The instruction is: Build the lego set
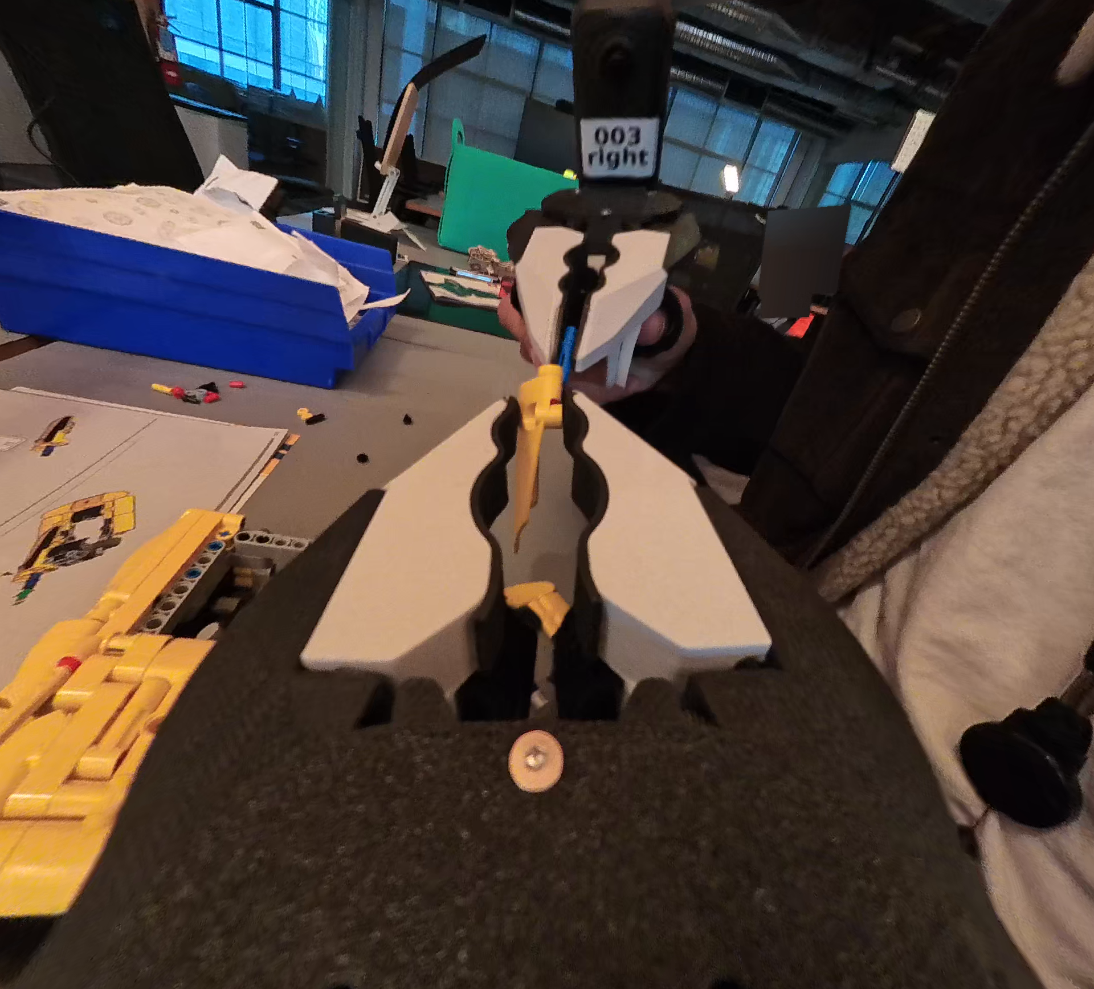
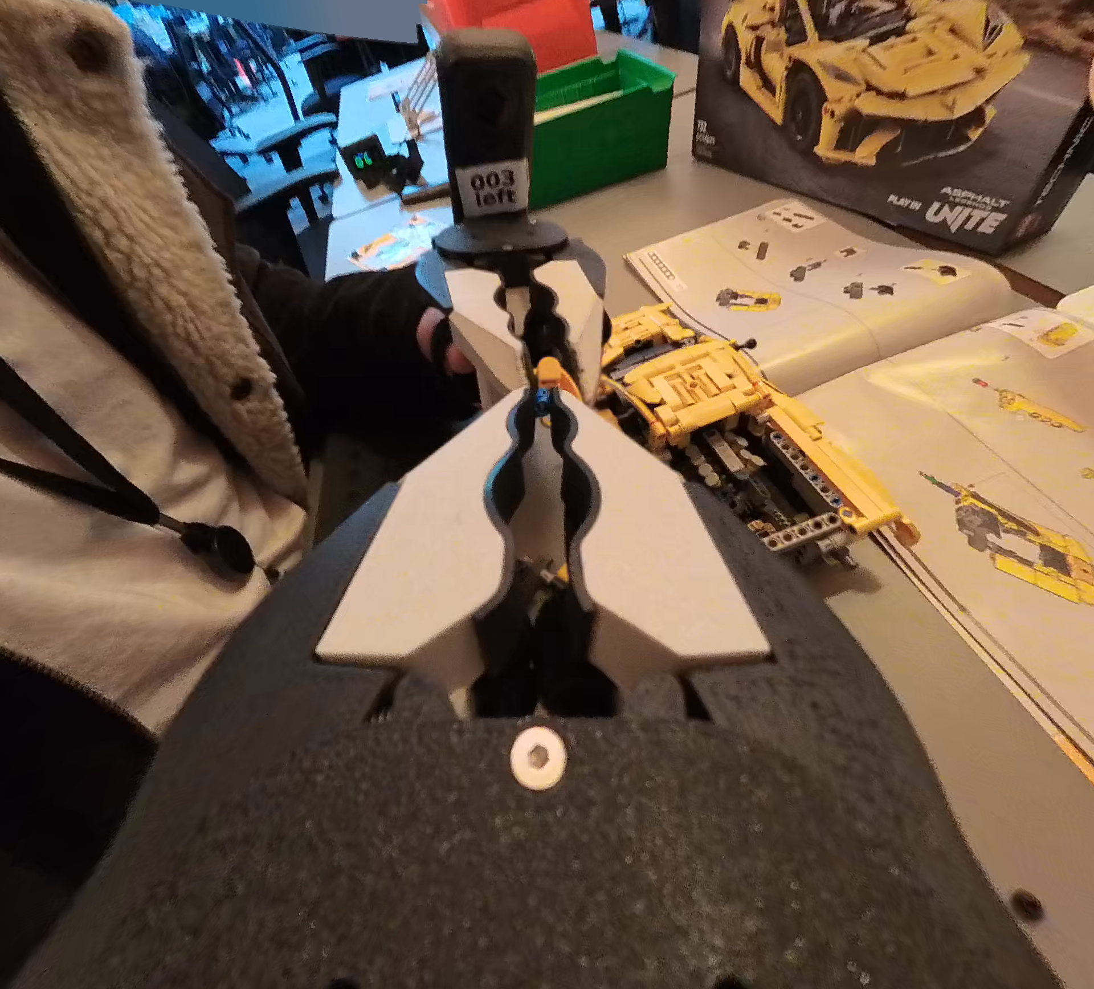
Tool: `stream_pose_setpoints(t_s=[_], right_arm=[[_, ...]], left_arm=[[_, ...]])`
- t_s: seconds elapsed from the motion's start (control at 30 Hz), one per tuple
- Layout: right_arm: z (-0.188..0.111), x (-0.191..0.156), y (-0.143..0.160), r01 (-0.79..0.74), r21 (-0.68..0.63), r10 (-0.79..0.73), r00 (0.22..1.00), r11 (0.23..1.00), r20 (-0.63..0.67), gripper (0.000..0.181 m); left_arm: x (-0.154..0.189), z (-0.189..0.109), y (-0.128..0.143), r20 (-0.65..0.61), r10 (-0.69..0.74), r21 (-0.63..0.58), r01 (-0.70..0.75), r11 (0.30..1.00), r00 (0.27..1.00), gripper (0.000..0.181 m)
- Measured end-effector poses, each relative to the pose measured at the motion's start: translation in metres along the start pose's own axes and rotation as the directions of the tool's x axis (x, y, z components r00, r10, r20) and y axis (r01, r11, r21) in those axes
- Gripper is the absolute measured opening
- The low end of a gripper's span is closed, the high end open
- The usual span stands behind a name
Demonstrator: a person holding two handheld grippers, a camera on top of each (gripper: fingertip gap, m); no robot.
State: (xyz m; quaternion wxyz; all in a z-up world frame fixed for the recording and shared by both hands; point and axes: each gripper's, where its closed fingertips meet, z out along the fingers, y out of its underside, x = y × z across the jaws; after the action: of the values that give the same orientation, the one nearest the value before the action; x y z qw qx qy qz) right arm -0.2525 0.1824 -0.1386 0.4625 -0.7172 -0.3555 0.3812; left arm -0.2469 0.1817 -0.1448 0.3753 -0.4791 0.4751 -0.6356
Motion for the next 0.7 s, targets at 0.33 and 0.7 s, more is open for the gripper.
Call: stream_pose_setpoints(t_s=[0.33,0.7], right_arm=[[-0.001,0.002,0.021,0.062,-0.185,-0.064,0.998,0.981,-0.004,0.004],[-0.002,0.001,0.051,0.166,-0.449,-0.186,0.983,0.878,0.000,0.004]], left_arm=[[0.001,0.006,0.019,0.036,0.139,-0.132,-0.133,0.982,0.990,0.014],[0.002,0.012,0.049,0.041,0.381,-0.369,-0.341,0.865,0.924,0.013]])
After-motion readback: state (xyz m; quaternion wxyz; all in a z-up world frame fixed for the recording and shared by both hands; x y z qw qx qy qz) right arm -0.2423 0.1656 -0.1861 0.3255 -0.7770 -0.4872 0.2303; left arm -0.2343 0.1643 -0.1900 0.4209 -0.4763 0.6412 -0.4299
